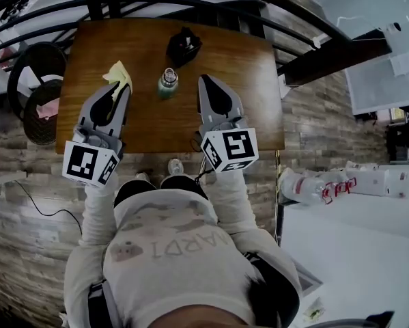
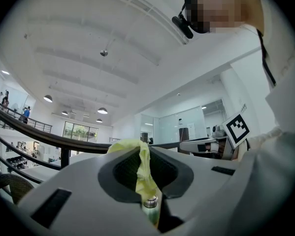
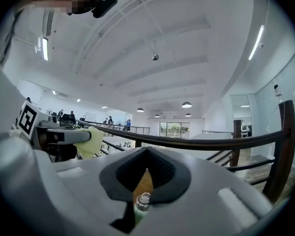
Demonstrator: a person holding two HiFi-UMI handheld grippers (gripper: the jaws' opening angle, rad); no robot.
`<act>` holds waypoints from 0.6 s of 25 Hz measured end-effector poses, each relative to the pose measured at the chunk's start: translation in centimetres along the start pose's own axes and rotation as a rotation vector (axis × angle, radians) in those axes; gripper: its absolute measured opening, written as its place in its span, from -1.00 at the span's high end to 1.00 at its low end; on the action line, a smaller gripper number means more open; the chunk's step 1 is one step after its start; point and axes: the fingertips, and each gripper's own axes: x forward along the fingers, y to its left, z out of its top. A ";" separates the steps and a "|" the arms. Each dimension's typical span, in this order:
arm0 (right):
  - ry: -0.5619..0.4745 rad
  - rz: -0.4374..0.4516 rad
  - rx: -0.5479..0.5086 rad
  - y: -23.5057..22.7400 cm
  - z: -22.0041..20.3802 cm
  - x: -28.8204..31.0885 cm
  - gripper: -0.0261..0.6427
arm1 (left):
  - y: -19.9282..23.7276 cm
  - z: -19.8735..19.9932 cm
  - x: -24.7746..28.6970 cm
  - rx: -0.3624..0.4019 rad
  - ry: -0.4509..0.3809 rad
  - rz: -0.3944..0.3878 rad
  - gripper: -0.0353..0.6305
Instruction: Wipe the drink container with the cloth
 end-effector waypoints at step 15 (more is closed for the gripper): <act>0.234 0.303 0.008 -2.0 -7.6 7.0 0.89 | 0.5 -2.7 2.7 -0.008 0.037 0.233 0.81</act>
